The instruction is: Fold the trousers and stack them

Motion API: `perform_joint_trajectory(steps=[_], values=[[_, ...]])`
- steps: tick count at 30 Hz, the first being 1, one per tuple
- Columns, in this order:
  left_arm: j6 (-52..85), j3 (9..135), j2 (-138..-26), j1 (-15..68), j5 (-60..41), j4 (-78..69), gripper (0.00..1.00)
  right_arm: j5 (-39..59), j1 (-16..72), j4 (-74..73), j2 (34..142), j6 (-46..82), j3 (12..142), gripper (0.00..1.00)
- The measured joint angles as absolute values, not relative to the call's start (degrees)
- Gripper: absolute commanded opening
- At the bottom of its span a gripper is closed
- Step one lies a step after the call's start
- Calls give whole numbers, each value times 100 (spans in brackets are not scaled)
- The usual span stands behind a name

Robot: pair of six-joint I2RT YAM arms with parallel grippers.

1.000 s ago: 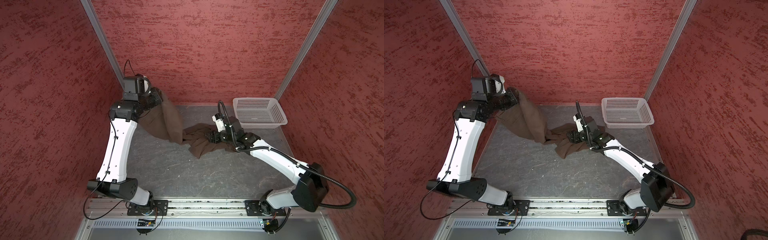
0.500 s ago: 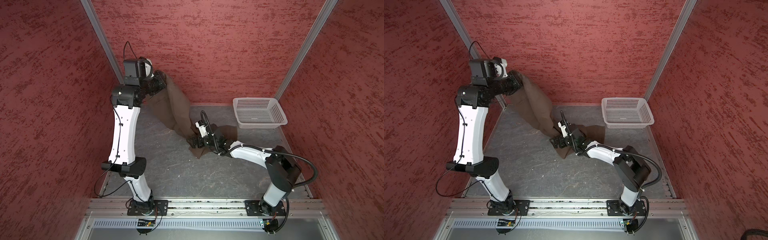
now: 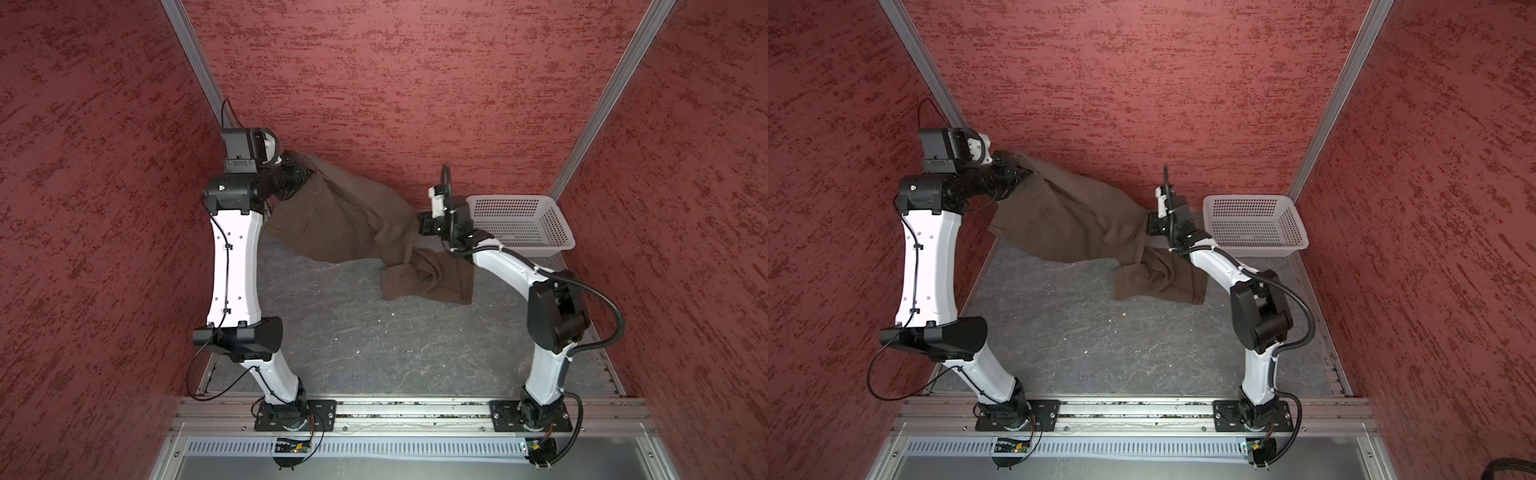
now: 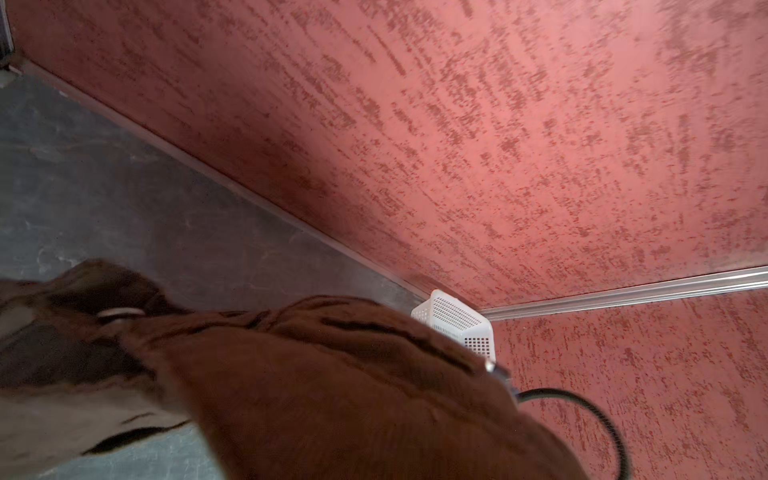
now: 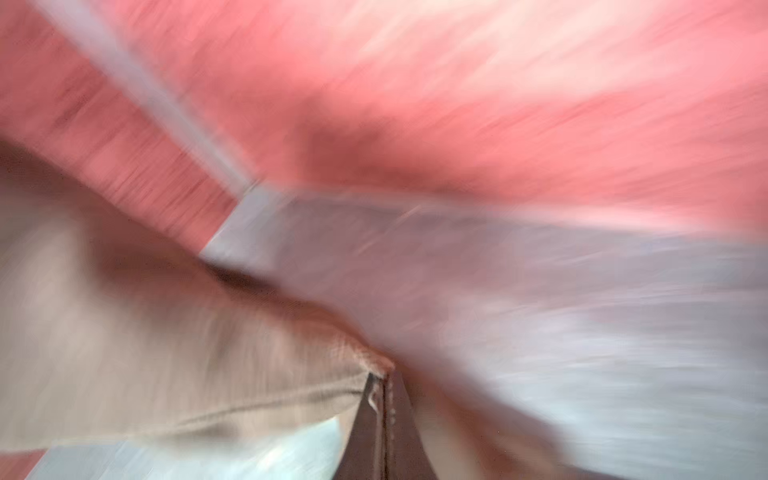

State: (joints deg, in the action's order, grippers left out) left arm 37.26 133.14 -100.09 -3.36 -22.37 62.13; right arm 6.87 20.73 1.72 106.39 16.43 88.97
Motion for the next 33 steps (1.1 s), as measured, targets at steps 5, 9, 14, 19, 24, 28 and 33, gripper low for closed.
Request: perform_joint_trajectory(steps=[5, 9, 14, 19, 24, 28, 33], values=[[3819, 12838, -10047, -373, -2685, 6075, 0, 434, 1531, 661, 9338, 1295, 9306, 0], [3811, 12119, -9771, -471, -2832, 5544, 0, 440, 1619, 701, 8202, 1262, 8965, 0], [3854, 9706, -8558, -604, -3103, 4534, 0, 766, 1651, 714, 7089, 1619, 7334, 0], [4049, 6893, -7546, -993, -3192, 3597, 0, 1389, 1793, 923, 6733, 2342, 5540, 0], [4427, 4762, -7030, -1162, -2893, 3297, 0, 1691, 2027, 1059, 6598, 2875, 4431, 0], [4781, 3994, -6458, -1164, -2714, 3317, 14, 1839, 2058, 1114, 6519, 3111, 4021, 0], [5227, 3494, -5867, -1201, -2585, 3509, 45, 1872, 2058, 1238, 6532, 3103, 4018, 0]])
